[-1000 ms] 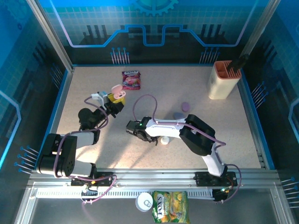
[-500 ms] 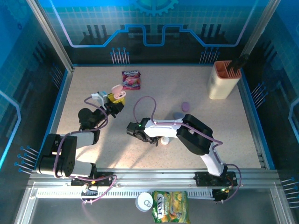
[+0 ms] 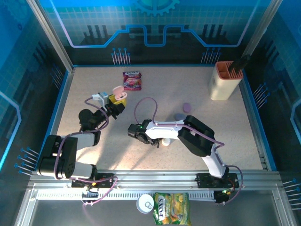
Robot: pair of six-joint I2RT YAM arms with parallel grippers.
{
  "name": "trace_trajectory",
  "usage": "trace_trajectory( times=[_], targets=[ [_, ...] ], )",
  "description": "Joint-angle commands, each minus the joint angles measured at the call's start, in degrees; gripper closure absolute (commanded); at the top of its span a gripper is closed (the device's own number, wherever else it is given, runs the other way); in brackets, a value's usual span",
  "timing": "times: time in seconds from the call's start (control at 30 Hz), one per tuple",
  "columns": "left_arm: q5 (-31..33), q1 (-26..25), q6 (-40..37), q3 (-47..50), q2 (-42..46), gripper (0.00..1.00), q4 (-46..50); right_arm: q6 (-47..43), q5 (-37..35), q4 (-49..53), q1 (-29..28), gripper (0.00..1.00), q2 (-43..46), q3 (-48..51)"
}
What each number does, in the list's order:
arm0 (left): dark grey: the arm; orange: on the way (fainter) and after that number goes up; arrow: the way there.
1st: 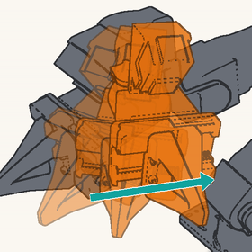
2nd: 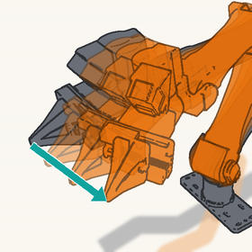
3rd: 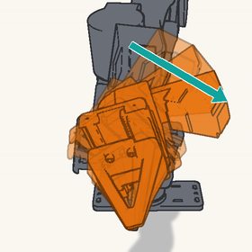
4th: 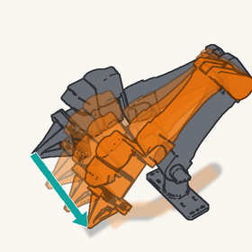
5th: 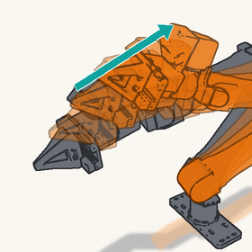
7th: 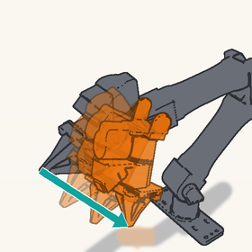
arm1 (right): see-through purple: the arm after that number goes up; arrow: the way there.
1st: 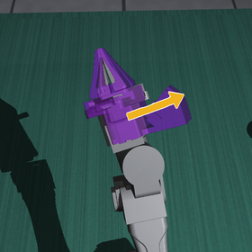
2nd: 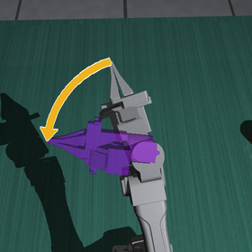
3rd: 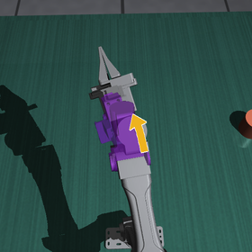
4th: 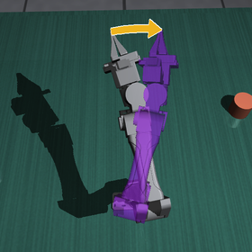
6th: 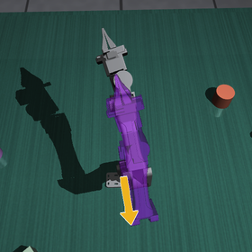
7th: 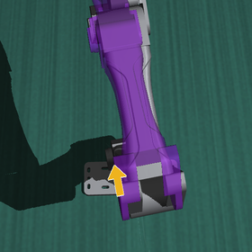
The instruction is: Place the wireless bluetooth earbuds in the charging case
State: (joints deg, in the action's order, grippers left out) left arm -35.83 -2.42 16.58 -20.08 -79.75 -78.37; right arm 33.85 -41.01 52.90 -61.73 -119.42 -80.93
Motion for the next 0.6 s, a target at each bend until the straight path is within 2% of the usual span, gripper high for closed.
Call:
trace_trajectory(
  times=[0.0, 0.1, 0.33, 0.47, 0.57],
  targets=[
    [-1.4, 0.2, -0.6, -0.4, 0.2, 0.60, -2.0, -0.4, 2.4, -4.5, 1.0, 0.80, 7.0, 2.7],
    [-1.2, -0.6, -1.9, -0.4, -0.4, 0.60, -2.0, -1.6, 6.2, -9.2, 2.2, 0.80, 13.6, 6.1],
    [1.7, -5.0, -4.5, -1.3, -2.6, 0.60, -1.9, -1.6, 24.9, -18.5, 8.0, 0.79, 27.3, 11.1],
    [3.4, -8.8, -6.2, -2.3, -4.6, 0.60, -2.0, -0.4, 39.1, -24.8, 12.4, 0.77, 33.3, 13.5],
    [4.4, -11.2, -7.5, -3.2, -5.8, 0.60, -2.0, 0.3, 45.0, -28.1, 14.5, 0.77, 36.3, 14.0]
  ],
)
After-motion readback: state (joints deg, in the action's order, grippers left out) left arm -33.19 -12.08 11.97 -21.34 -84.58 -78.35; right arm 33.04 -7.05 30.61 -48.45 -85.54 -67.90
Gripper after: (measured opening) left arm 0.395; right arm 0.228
